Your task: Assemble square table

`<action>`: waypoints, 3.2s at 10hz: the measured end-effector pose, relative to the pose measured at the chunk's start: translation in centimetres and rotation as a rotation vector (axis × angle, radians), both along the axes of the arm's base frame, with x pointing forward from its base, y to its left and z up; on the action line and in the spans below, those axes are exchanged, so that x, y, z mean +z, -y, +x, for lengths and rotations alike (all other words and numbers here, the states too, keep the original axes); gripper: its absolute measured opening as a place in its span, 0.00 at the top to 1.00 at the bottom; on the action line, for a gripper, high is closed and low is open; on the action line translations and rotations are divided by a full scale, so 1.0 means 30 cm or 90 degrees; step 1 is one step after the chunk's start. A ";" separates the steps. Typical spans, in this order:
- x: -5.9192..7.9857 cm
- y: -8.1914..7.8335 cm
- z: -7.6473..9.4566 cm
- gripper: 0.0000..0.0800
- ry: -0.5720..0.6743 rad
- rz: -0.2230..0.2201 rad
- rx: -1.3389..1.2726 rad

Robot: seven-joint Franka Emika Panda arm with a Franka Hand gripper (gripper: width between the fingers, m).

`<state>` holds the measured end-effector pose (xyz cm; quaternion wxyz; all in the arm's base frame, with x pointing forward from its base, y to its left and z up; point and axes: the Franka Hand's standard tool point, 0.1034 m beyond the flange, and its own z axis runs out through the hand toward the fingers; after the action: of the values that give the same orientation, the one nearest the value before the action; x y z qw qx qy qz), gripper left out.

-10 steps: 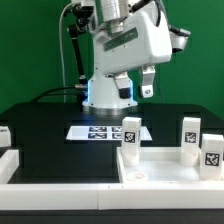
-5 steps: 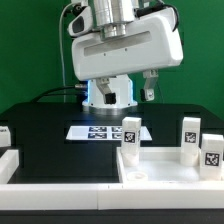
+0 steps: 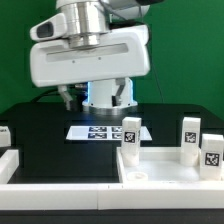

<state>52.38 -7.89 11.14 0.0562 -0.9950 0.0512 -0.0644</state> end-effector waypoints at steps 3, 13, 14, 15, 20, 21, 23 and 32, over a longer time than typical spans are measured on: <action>-0.009 0.039 -0.011 0.19 0.013 -0.038 0.144; -0.087 0.325 -0.206 0.19 -0.089 -0.065 0.316; -0.105 0.351 -0.227 0.19 -0.139 -0.063 0.350; -0.138 0.423 -0.286 0.19 -0.199 -0.059 0.361; -0.179 0.445 -0.313 0.19 -0.398 -0.058 0.365; -0.203 0.489 -0.324 0.19 -0.419 -0.066 0.371; -0.232 0.583 -0.381 0.19 -0.522 -0.076 0.367; -0.343 0.610 -0.507 0.19 -0.595 -0.090 0.348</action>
Offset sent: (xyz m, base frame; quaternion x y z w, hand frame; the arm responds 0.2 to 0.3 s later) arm 0.0000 0.0000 0.0000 0.0000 0.0000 -0.1296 0.9916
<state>37.19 -26.20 0.86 -0.0248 -0.8961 -0.1939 0.3986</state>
